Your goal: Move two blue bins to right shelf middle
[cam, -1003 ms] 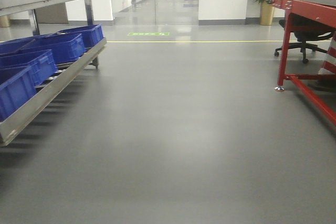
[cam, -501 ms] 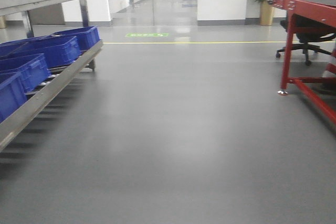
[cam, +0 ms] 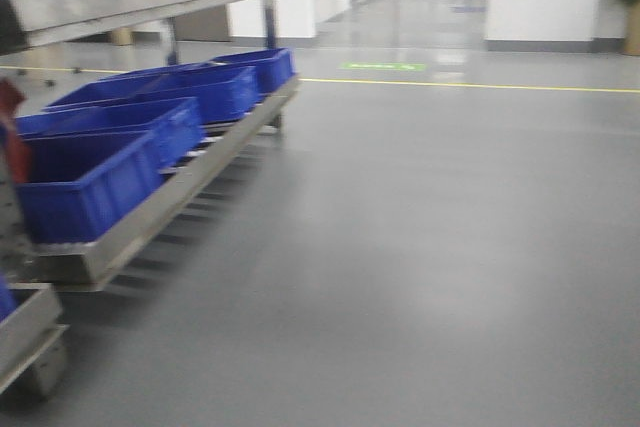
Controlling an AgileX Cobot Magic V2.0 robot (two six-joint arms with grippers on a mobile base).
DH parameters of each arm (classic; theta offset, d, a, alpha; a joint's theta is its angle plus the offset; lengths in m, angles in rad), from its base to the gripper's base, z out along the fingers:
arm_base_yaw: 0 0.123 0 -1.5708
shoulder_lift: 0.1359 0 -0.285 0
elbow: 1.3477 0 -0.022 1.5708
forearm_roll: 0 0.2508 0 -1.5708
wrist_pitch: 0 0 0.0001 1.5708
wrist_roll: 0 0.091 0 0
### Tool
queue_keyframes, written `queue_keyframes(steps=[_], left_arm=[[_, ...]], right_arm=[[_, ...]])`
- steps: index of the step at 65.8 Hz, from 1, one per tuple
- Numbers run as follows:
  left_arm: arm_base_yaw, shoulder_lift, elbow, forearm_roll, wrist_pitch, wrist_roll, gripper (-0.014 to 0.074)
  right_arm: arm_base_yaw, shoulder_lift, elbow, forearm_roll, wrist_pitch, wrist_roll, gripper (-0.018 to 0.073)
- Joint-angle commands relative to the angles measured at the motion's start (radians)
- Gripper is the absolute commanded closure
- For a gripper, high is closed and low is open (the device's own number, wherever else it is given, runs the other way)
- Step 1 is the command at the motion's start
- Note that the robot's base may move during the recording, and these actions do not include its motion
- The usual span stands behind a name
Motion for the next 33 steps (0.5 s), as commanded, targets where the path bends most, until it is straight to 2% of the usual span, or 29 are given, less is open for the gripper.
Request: queue_keyframes(steps=[1, 33], left_arm=[[-0.009, -0.011, -0.009, -0.012, -0.044, -0.001, 0.0707], [-0.009, -0.011, -0.009, -0.012, -0.044, -0.001, 0.0707]], right_arm=[[0.004, -0.011, -0.014, 0.011, -0.053, -0.007, 0.0727], [0.004, -0.011, -0.014, 0.011, -0.053, -0.007, 0.0727]])
